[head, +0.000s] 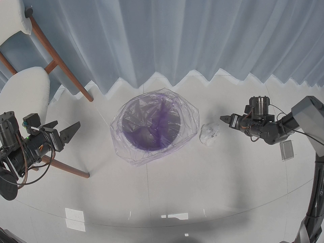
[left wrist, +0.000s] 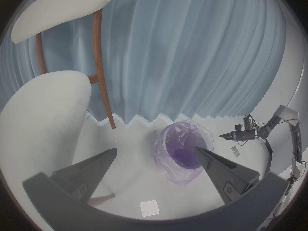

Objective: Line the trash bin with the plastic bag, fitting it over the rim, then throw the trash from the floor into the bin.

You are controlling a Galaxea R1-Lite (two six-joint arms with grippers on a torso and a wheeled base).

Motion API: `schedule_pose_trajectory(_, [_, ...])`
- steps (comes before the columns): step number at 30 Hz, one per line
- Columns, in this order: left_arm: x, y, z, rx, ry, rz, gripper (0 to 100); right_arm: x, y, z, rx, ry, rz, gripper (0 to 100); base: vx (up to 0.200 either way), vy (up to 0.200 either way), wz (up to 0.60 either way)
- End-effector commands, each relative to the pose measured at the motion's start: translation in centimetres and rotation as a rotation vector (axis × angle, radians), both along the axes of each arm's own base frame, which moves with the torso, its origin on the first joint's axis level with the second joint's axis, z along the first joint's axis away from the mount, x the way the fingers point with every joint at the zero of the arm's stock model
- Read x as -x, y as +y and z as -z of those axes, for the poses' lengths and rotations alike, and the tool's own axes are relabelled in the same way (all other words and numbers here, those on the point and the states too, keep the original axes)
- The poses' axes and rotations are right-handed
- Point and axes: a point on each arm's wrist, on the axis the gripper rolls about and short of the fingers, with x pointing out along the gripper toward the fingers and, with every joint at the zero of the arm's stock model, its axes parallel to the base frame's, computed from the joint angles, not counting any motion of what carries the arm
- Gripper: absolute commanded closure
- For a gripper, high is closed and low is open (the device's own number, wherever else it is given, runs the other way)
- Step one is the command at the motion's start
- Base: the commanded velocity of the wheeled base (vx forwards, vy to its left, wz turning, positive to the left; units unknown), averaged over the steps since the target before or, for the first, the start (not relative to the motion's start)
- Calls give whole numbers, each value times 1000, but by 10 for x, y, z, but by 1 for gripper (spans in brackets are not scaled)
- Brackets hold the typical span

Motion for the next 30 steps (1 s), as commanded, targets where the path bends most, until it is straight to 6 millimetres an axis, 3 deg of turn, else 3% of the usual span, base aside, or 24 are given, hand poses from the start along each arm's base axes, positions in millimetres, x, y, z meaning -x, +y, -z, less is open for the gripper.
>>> schedule_pose_trajectory(1, [-10, 2, -9, -1, -40, -19, 0, -55, 20, 88, 54, 142, -23, 0, 200, 0, 0])
schedule_pose_trajectory(11, [-10, 1, -5, -4, -30, -88, 0, -73, 22, 137, 98, 215, -39, 0, 20, 0, 0])
schedule_pose_trajectory(19, [-9, 1, -6, -7, -36, -89, 0, -87, 24, 158, 105, 247, -35, 0, 0, 0, 0])
schedule_pose_trajectory(20, [-9, 1, -6, -7, -34, -91, 0, -85, 24, 163, 109, 265, -36, 100, 0, 0, 0])
schedule_pose_trajectory(26, [-9, 2, -7, -5, -38, -95, 0, -83, 26, 169, 115, 298, -41, 100, 0, 0, 0])
schedule_pose_trajectory(28, [-9, 3, -8, -5, -46, -97, 0, -84, 26, 159, 110, 278, -40, 100, 0, 0, 0])
schedule_pose_trajectory(29, [-8, 3, -9, -5, -49, -98, 0, -86, 26, 144, 106, 250, -31, 100, 0, 0, 0])
schedule_pose_trajectory(30, [-8, 3, -9, -5, -49, -98, 0, -86, 26, 144, 106, 250, -31, 100, 0, 0, 0])
